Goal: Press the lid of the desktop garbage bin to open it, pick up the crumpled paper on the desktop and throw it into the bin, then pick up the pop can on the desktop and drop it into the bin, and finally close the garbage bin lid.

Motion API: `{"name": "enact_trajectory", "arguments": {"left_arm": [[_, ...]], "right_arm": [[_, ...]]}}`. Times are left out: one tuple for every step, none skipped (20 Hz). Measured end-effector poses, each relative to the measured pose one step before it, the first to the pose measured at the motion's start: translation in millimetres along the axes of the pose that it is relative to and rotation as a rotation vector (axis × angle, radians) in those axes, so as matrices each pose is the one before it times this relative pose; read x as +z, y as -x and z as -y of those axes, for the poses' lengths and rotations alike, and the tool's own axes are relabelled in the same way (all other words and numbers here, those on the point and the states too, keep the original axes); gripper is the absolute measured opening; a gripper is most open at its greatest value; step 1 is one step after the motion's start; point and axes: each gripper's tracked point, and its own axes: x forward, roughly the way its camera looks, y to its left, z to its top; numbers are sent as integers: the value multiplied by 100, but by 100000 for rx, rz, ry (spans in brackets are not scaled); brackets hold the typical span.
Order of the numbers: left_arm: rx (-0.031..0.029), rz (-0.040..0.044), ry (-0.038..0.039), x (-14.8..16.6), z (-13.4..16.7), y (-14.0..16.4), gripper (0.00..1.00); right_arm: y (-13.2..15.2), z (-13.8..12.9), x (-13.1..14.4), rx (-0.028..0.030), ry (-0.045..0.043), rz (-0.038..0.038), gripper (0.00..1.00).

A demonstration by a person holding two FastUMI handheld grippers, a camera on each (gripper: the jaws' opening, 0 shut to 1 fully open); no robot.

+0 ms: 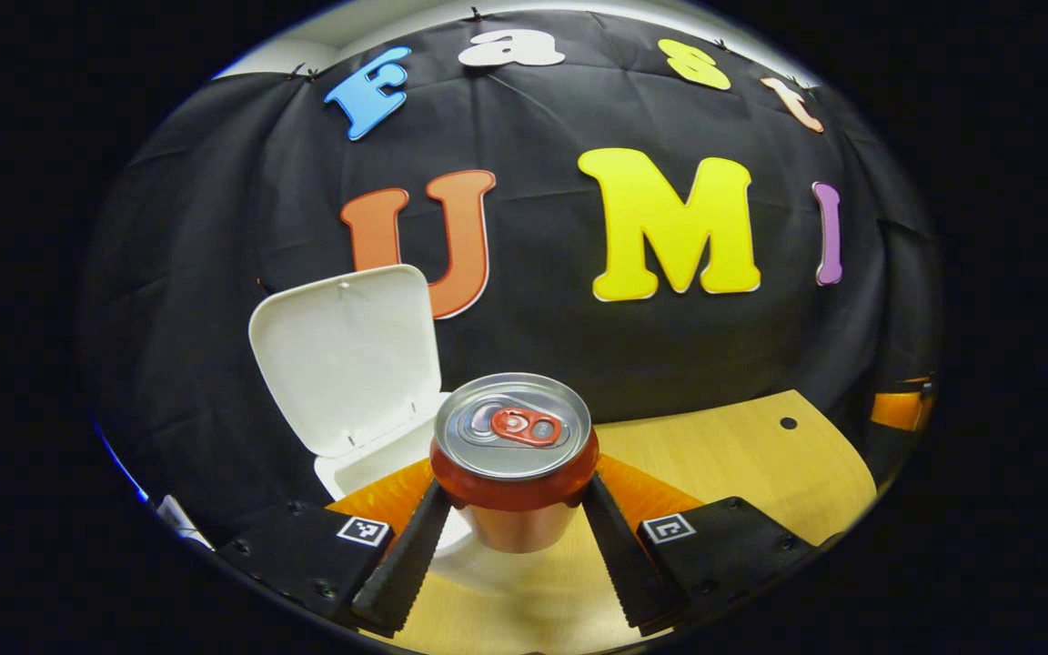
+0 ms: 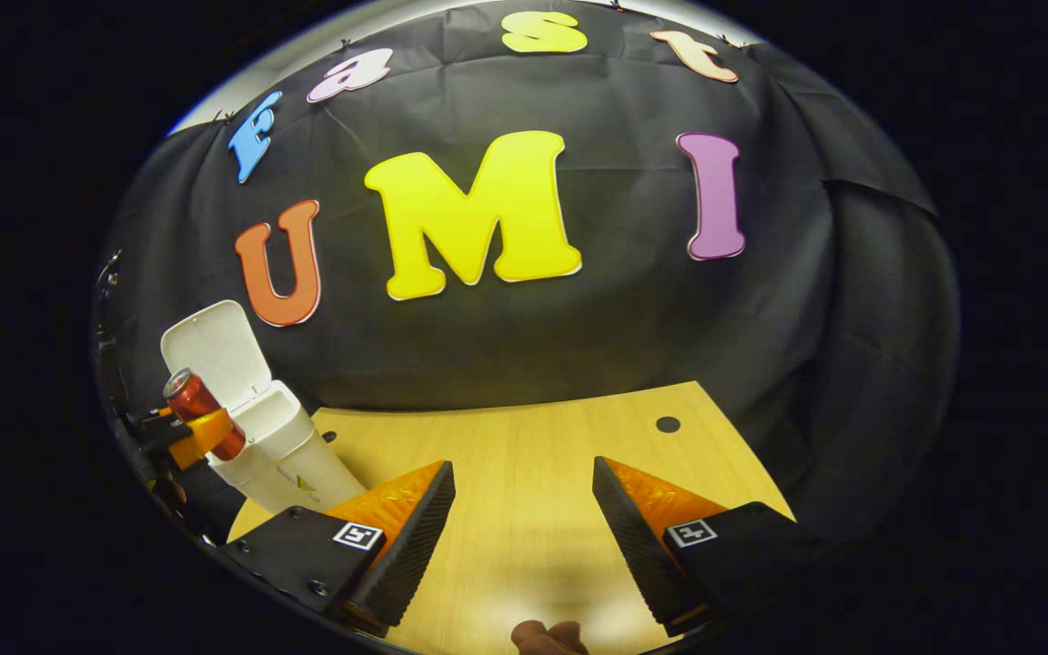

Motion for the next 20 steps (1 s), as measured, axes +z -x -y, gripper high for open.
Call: {"name": "enact_trajectory", "arguments": {"left_arm": [[2336,-181,-205,183,-1164,-745,85],[2063,-1074,216,-25,-981,-792,85],[922,-984,547,-248,-676,-541,85],[1418,-1114,332,-195,-605,-546,85],[1634,-249,267,-3,-700,-676,85],[1535,-364,251,-174,-488,-505,86],[1167,-856,213,-307,-463,-700,86],[600,-1754,436,-612,-160,-421,86],[283,-1653,781,-585,-170,-445,87],[-242,-1387,1267,-448,-30,-443,86],[-409,-904,1281,-361,166,-351,87],[774,-825,563,-315,-175,-213,87],[412,-724,493,-342,-364,-293,87],[-85,-504,605,-149,16,-146,87],[-67,-42,338,-76,42,-10,87],[166,102,281,-46,-106,3,87],[1137,153,-455,253,-260,180,87],[1233,1539,-32,371,-414,17,87],[-281,2698,-239,1005,-158,460,87],[677,2688,-1343,1016,-275,390,87]], "right_arm": [[-307,-428,-289,864,-111,-674,97],[-322,-460,-207,507,255,-747,96],[-272,-554,-75,1018,136,-549,96],[-259,-347,60,305,483,-415,97],[-183,-125,-74,-5,832,-235,97],[-232,-166,60,181,875,-269,97],[-149,147,-84,-578,901,-341,97],[-228,78,44,-471,571,-347,97],[-183,94,-116,-506,422,-376,97],[-169,61,-64,-665,510,-517,96],[-47,55,-66,-433,642,-447,96],[-69,-30,12,-197,740,-213,96],[-139,16,-77,-356,738,-171,96],[-81,-209,45,44,691,-86,97],[-25,-81,14,-153,671,-75,97],[-66,-161,129,31,682,266,96],[72,-341,100,547,564,79,97],[-68,-293,-37,511,497,-316,96],[-137,-115,14,256,294,-204,96],[-71,-126,133,375,-37,-32,96]]}}
